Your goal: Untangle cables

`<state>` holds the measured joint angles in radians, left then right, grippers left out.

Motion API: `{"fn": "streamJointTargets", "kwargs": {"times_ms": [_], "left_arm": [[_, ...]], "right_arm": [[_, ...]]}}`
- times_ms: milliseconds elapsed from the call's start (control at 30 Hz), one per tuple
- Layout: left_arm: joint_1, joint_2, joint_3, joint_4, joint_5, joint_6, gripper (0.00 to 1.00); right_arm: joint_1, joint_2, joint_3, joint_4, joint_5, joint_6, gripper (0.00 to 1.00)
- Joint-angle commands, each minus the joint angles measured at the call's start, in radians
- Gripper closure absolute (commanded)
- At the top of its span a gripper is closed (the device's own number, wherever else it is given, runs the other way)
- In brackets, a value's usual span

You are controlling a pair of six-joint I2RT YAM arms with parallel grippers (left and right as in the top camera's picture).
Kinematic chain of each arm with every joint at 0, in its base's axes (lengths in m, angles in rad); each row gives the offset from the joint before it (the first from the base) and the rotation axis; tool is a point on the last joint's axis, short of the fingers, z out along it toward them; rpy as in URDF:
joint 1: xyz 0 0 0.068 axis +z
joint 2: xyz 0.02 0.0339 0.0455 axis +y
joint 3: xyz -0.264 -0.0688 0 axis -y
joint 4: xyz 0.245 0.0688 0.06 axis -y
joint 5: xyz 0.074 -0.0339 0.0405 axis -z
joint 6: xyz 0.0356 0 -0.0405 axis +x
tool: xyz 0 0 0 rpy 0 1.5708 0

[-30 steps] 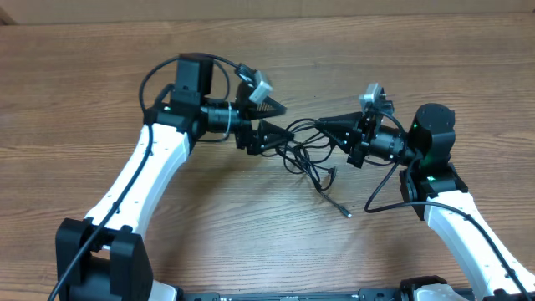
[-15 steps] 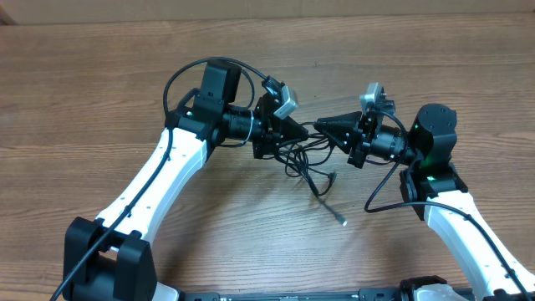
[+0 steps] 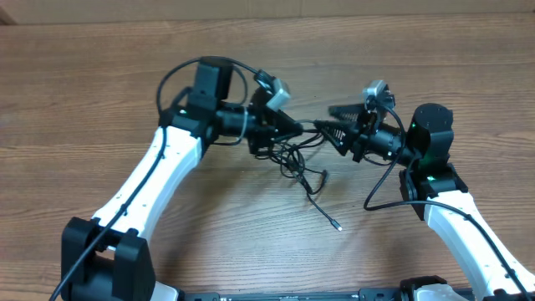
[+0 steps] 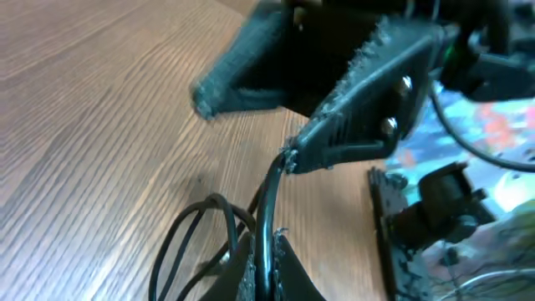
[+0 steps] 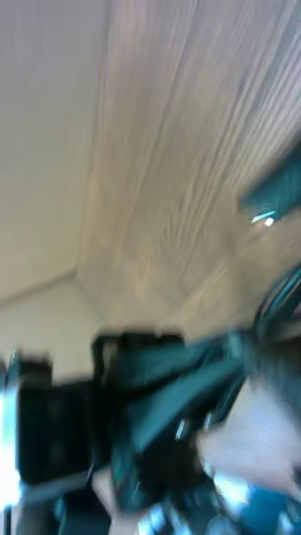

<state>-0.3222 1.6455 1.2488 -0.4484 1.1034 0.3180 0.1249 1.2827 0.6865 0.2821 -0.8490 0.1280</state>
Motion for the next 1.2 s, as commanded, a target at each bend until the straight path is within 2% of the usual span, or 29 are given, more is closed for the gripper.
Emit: {"fn": "streamJointTargets", "kwargs": {"times_ms": [0, 233, 400, 867, 1167], "left_arm": [[0.080, -0.042, 0.024, 0.003, 0.103, -0.091, 0.96], [0.156, -0.109, 0.024, 0.010, 0.102, -0.125, 0.96], [0.160, -0.143, 0.024, 0.053, 0.102, -0.175, 0.96], [0.157, -0.171, 0.024, 0.358, 0.104, -0.445, 0.96], [0.132, -0.171, 0.024, 0.458, 0.128, -0.547, 0.96]], "right_arm": [[-0.003, -0.013, 0.014, -0.005, 0.154, -0.001, 0.00], [-0.003, -0.013, 0.014, -0.019, 0.146, -0.001, 0.00], [-0.003, -0.013, 0.014, -0.056, 0.059, -0.001, 0.00], [-0.002, -0.013, 0.014, -0.202, -0.010, -0.001, 0.00], [0.000, -0.013, 0.014, -0.209, -0.052, -0.001, 0.00]]}}
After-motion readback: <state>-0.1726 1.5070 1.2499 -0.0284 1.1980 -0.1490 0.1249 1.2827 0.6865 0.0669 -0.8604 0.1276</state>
